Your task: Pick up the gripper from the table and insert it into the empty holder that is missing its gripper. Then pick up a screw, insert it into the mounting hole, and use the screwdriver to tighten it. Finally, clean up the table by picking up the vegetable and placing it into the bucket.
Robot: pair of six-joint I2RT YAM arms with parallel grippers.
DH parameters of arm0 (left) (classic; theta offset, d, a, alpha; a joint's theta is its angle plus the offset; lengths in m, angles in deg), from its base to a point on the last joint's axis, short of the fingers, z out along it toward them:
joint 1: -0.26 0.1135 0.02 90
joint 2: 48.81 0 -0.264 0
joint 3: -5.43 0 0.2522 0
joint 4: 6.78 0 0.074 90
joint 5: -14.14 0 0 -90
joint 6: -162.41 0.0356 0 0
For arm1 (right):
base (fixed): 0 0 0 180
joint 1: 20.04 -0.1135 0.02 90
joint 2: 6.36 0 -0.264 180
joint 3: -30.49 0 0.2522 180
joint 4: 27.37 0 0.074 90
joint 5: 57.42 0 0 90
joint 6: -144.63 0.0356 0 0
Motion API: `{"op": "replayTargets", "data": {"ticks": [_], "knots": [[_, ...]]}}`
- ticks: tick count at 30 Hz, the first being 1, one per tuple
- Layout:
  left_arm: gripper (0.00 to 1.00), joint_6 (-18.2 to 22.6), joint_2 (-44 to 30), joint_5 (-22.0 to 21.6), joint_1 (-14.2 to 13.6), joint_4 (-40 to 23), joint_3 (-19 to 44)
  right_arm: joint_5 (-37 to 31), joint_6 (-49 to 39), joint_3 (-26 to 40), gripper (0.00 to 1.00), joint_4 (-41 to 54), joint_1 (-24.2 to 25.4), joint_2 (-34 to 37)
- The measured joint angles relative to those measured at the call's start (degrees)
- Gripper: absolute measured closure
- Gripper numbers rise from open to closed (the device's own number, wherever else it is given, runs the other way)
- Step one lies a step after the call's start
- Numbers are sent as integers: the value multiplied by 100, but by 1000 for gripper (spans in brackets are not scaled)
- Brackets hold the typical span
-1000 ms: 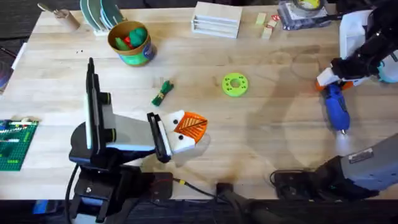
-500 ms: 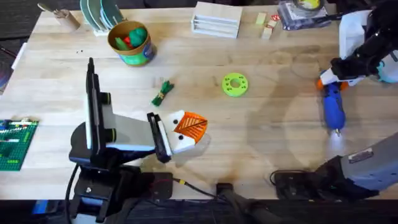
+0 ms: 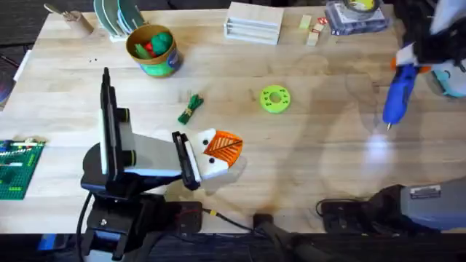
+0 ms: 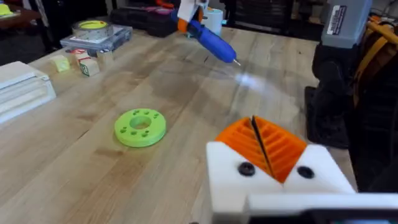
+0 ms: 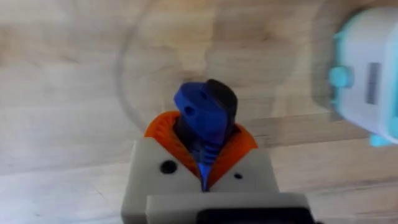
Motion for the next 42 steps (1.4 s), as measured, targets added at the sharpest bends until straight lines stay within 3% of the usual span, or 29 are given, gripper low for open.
{"op": "replayTargets", "data": {"ticks": [6,13,19,23,32,42], "knots": [[995,0,0,-2,0,2,0,523,435,169,976,163,2,-1182],[995,0,1,-2,0,1,0,906,725,171,976,190,-62,-1737],[995,1,-1,-2,0,2,0,991,863,-193,976,-419,-572,-2574],[995,0,1,-14,0,2,0,1218,1166,-1031,976,-1415,-1190,-3220],[995,2,1,-20,0,4,0,1439,1966,-2911,976,-4418,-3125,-4158],[995,-13,-1,-20,0,3,0,1528,2180,-3233,976,-6033,-5262,-4272]]}}
